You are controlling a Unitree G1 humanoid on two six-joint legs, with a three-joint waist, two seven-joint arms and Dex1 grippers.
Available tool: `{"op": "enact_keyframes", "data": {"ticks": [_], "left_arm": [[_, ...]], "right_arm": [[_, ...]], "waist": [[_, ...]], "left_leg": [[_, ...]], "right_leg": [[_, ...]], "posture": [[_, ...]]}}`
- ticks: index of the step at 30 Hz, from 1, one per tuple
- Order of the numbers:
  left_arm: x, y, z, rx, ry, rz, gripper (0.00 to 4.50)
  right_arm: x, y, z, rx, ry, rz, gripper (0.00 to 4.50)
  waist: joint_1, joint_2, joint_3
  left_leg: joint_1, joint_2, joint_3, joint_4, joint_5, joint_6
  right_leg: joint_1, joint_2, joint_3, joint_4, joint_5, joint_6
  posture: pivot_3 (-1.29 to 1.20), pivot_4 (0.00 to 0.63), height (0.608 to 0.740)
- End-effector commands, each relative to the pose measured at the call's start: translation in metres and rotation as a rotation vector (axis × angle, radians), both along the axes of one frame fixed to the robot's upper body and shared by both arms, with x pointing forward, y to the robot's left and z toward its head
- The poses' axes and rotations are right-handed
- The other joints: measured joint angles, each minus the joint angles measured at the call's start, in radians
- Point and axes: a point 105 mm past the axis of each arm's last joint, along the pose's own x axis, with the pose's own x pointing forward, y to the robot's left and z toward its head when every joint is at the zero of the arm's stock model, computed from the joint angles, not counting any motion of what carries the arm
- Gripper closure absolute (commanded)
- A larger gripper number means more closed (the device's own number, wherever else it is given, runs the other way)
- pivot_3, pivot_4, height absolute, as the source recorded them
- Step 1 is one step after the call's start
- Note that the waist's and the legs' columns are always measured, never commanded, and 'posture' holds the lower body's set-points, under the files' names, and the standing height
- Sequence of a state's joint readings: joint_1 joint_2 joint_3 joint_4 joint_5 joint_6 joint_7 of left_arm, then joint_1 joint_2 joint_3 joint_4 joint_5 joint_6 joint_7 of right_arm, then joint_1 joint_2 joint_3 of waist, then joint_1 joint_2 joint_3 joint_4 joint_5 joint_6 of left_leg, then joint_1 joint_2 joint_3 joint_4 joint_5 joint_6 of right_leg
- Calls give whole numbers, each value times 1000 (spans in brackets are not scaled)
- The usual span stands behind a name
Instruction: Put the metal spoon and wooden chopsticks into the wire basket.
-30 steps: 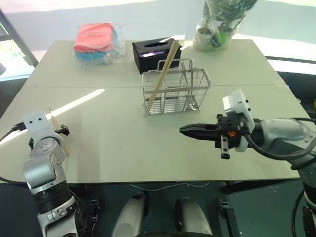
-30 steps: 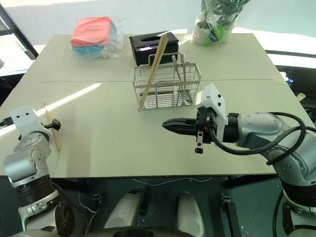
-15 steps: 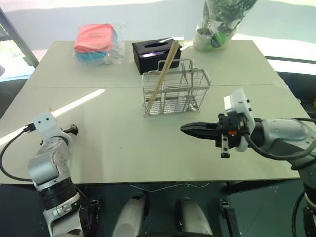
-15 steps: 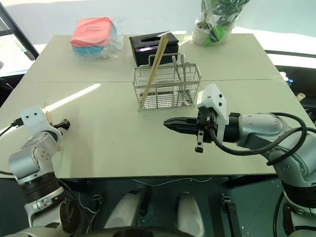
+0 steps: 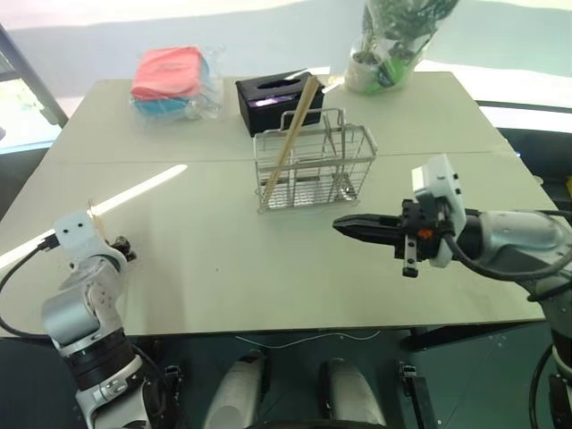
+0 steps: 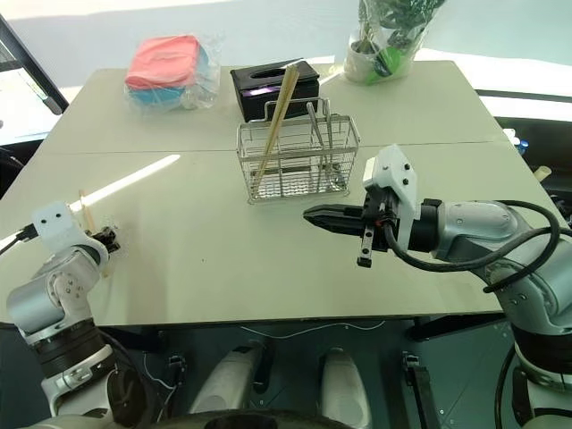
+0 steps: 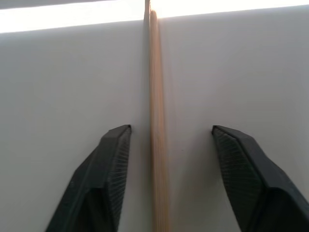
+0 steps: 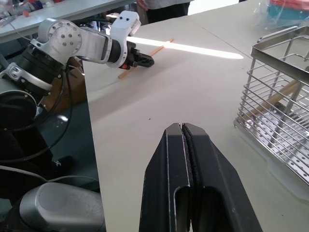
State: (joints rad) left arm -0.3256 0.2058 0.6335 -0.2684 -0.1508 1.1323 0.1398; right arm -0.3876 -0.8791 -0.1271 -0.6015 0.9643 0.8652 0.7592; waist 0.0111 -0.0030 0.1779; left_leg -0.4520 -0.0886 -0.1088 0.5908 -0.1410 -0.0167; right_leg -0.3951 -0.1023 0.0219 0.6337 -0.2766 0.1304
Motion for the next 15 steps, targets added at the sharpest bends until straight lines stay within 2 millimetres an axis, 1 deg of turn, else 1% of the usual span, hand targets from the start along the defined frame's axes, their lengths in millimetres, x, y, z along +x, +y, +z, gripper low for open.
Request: {"op": "enact_keyframes", "data": {"ticks": [1, 2, 3, 8, 11, 12, 14, 15], "left_arm": [[-18, 10, -25, -34, 115, 58, 3658], [-18, 10, -25, -34, 115, 60, 4148], [-18, 11, -24, -33, 114, 62, 4442], [-18, 13, -23, -31, 119, 77, 4442], [-13, 15, -19, -9, 108, 62, 4442], [-4, 17, -7, 43, 63, 40, 4442], [22, 14, 30, 186, -97, -57, 4442], [33, 10, 44, 213, -160, -96, 4442]], "right_arm": [[1, -2, 14, 17, -73, -8, 4500], [2, -3, 15, 16, -74, -11, 4500], [2, -3, 15, 16, -75, -14, 4500], [4, -5, 14, 15, -76, -22, 4500], [4, -4, 14, 18, -75, -25, 4500], [5, -4, 13, 20, -76, -29, 4500], [6, -4, 12, 27, -77, -37, 4500], [7, -4, 12, 30, -78, -42, 4500]], "waist": [[0, 0, 0], [0, 0, 0], [0, 0, 0], [0, 0, 0], [-1, 0, 0], [-1, 0, 0], [2, 0, 0], [2, -2, 1]], "left_leg": [[0, 0, 0, 0, 0, 0], [0, 0, 0, 0, 0, 0], [0, 0, 0, 0, 0, 0], [0, 0, 0, 0, 0, 0], [1, 0, 0, -1, 0, 0], [1, 0, 0, -1, 0, 0], [2, 0, 0, -2, 0, 0], [1, 0, 0, -2, 0, 0]], "right_leg": [[0, 0, 0, 0, 0, 0], [0, 0, 0, 0, 0, 0], [0, 0, 0, 0, 0, 0], [0, 0, 0, 0, 0, 0], [0, 0, 0, 0, 0, 0], [0, 0, 0, 0, 0, 0], [0, 0, 0, 0, 0, 0], [0, 0, 0, 0, 0, -1]], "posture": [[0, 150, 740], [0, 150, 740], [0, 150, 740], [0, 150, 740], [0, 150, 740], [0, 150, 740], [0, 150, 740], [0, 150, 740]]}}
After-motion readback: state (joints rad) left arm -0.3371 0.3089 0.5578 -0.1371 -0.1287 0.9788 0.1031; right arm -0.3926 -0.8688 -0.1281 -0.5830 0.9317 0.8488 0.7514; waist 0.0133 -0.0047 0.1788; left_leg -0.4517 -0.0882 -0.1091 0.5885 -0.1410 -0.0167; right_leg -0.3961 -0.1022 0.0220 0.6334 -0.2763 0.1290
